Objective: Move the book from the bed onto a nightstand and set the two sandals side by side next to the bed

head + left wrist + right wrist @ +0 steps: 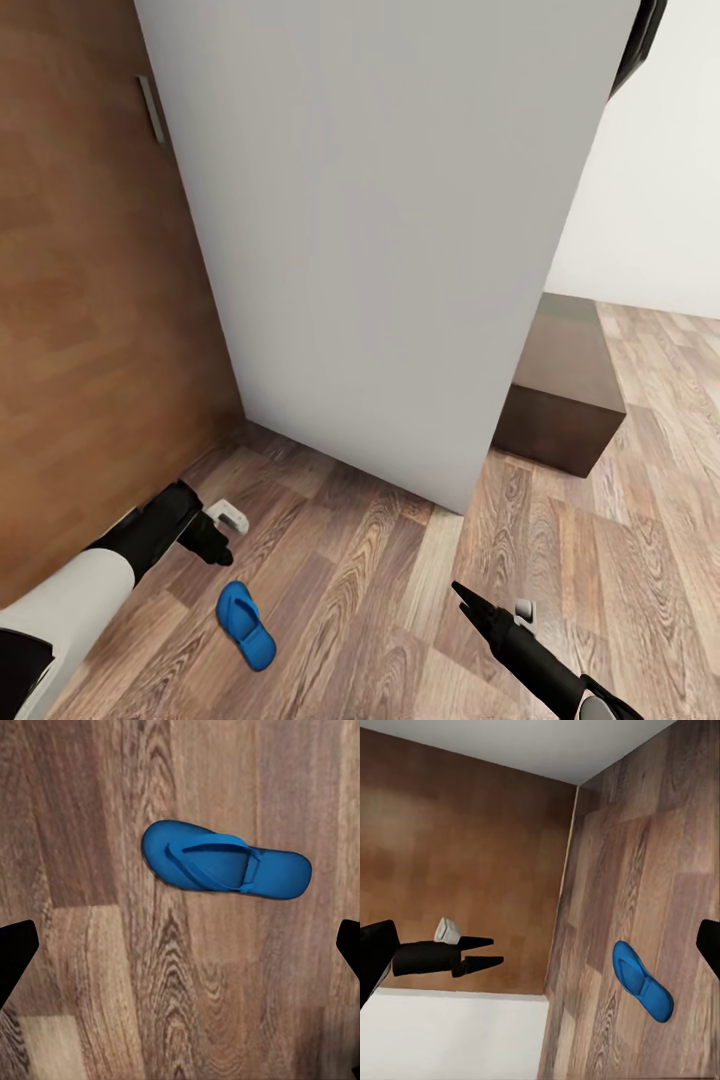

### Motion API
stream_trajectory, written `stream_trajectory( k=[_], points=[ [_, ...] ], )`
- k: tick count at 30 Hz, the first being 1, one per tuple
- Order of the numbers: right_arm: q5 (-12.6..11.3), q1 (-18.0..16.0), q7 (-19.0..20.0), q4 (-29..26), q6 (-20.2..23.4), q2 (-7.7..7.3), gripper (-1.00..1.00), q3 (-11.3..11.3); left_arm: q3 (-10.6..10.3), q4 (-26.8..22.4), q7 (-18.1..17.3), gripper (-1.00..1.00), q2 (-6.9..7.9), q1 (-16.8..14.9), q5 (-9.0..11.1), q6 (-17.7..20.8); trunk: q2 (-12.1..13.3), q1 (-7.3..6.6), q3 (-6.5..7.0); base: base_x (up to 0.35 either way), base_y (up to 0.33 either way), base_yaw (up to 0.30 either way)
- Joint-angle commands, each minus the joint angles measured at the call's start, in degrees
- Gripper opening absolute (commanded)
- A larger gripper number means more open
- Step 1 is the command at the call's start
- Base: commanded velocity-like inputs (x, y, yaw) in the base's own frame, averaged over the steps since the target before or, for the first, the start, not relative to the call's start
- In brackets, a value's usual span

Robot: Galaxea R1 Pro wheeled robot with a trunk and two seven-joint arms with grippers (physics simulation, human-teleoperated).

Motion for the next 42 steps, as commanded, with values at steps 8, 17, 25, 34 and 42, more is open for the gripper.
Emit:
stream_trajectory(
  k=[8, 17, 25, 34, 42],
  points=[
    [-0.51, 0.24, 2.93, -3.11, 0.28, -0.02, 1.0, 0.0, -0.16, -1.63, -0.49, 1.0, 0.0, -0.11, -0.97, -0.42, -0.13, 0.19, -1.83, 0.0, 0.0, 0.0],
    [3.62, 4.42, 13.11, -13.42, -3.93, -0.16, 1.0, -0.1, -0.14, -2.44, -0.55, 1.0, -0.15, -0.12, -1.04, -1.69, -0.25, 0.42, -3.83, 0.0, 0.0, 0.0],
    [10.54, 7.04, 15.71, -16.68, -7.26, -0.13, 1.0, -0.1, -0.17, -2.65, -0.44, 1.0, -0.08, -0.12, -1.13, -3.51, -0.36, 0.63, -5.6, 0.0, 0.0, 0.0],
    [11.35, 7.4, 16.95, -17.02, -7.64, -0.17, 1.0, -0.15, -0.18, -3.17, -0.38, 1.0, -0.12, -0.14, -1.19, -4.98, -0.48, 0.86, -7.59, 0.0, 0.0, 0.0],
    [11.55, 7.44, 17.34, -16.71, -7.67, -0.18, 1.0, -0.42, -0.18, -6.03, -0.39, 1.0, -0.02, -0.2, -1.28, -5.15, -0.59, 1.07, -9.36, 0.0, 0.0, 0.0]
  ],
)
